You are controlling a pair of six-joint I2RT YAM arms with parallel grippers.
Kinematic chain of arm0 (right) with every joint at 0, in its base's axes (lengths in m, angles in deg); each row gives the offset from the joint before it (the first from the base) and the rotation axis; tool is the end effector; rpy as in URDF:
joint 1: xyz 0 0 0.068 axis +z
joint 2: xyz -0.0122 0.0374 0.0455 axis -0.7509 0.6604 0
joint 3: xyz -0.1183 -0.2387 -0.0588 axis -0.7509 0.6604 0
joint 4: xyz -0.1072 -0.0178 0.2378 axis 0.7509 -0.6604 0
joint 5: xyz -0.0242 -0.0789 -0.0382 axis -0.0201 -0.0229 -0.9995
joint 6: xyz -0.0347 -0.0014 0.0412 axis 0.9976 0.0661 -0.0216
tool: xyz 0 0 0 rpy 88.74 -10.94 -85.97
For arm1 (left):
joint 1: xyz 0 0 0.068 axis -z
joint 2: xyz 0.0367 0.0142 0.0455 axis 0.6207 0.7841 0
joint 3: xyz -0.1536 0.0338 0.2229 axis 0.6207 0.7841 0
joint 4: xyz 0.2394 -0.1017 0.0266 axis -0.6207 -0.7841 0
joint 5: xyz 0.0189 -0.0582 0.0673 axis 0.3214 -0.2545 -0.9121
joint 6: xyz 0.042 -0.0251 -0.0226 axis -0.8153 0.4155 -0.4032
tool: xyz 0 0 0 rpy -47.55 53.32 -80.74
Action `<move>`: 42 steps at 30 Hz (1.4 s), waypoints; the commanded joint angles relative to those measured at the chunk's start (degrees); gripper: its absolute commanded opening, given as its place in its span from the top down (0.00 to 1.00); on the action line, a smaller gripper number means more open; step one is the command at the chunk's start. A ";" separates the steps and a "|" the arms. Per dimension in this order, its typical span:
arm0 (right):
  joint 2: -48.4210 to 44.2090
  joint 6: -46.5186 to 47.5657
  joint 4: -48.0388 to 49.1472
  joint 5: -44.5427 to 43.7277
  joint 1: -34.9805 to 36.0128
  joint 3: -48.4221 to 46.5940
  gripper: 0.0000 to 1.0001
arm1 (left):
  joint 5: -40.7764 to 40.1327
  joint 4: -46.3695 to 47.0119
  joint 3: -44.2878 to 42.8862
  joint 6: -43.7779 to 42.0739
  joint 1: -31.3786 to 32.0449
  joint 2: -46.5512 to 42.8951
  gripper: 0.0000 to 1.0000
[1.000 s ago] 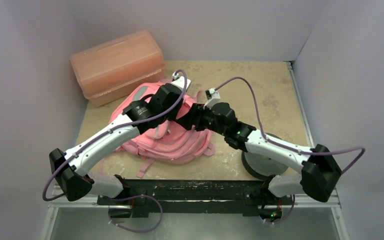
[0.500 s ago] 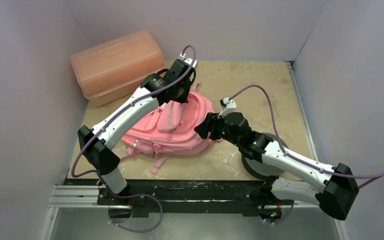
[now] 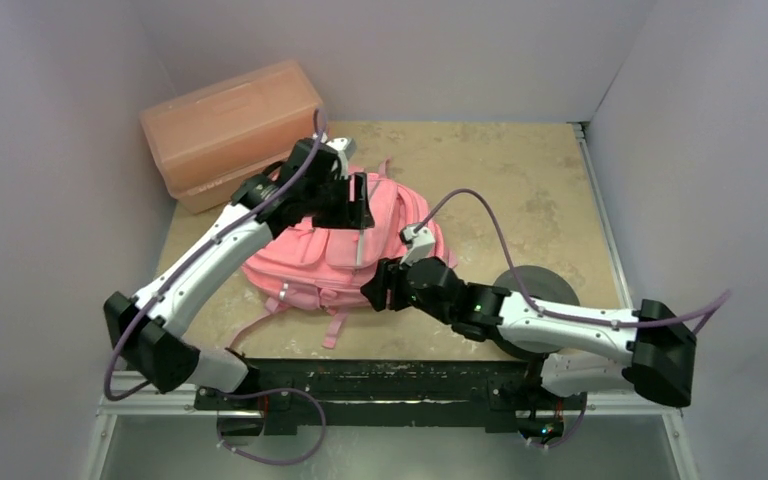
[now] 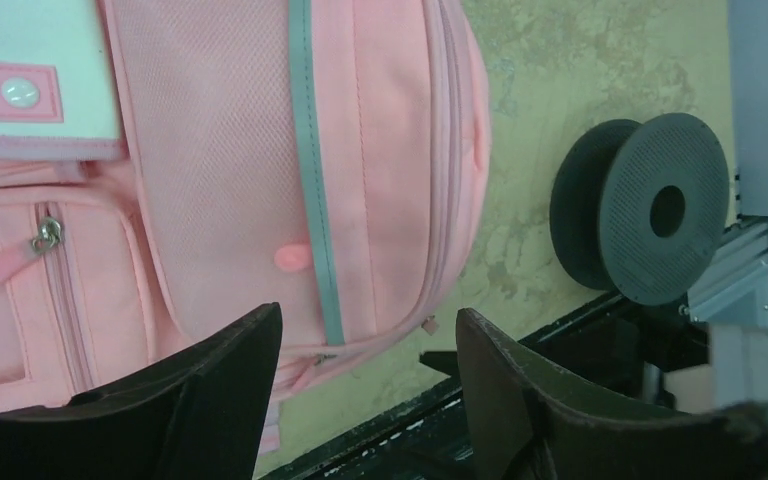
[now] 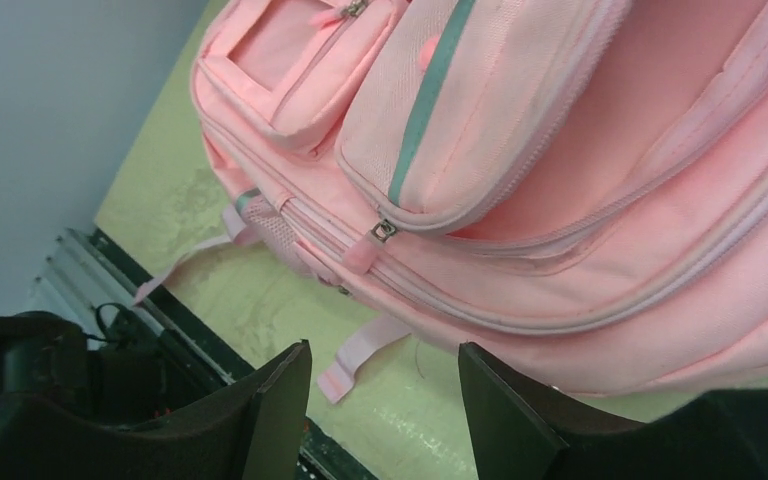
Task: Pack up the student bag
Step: Zip the student bag at the center of the board.
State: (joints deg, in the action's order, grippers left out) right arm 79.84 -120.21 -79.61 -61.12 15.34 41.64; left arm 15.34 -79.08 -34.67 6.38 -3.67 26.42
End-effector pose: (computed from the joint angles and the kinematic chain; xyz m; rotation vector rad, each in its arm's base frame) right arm 0.1244 0.2322 0.2621 -0.2385 2.0531 0.8949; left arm 0.2549 -0.1802 0.3588 0.1324 2.4744 -0.6213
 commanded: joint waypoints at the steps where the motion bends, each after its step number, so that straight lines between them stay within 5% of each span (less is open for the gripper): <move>1: 6.95 -2.22 -3.47 -12.73 3.97 -9.87 0.41 | 2.11 2.16 5.44 1.88 0.12 -10.66 0.36; 16: 26.48 -20.72 -26.97 -29.13 9.03 -28.23 0.50 | -17.13 0.78 29.51 7.06 -0.09 -35.94 0.31; 31: 33.67 -18.58 -28.58 -35.86 9.03 -33.64 0.54 | -15.34 5.50 31.67 11.08 -0.75 -28.41 0.36; 38: 31.70 -18.17 -30.89 -37.14 9.02 -30.16 0.91 | -11.98 9.15 33.33 11.23 -3.71 -22.23 0.56; 42: 29.54 -17.90 -31.76 -37.02 9.03 -27.92 1.00 | -10.40 11.31 34.89 12.30 -5.37 -17.71 0.59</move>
State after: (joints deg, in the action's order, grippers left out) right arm 112.91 -138.05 -108.08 -94.91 24.49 11.30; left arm 2.66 -72.24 -1.32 17.27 -7.40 5.70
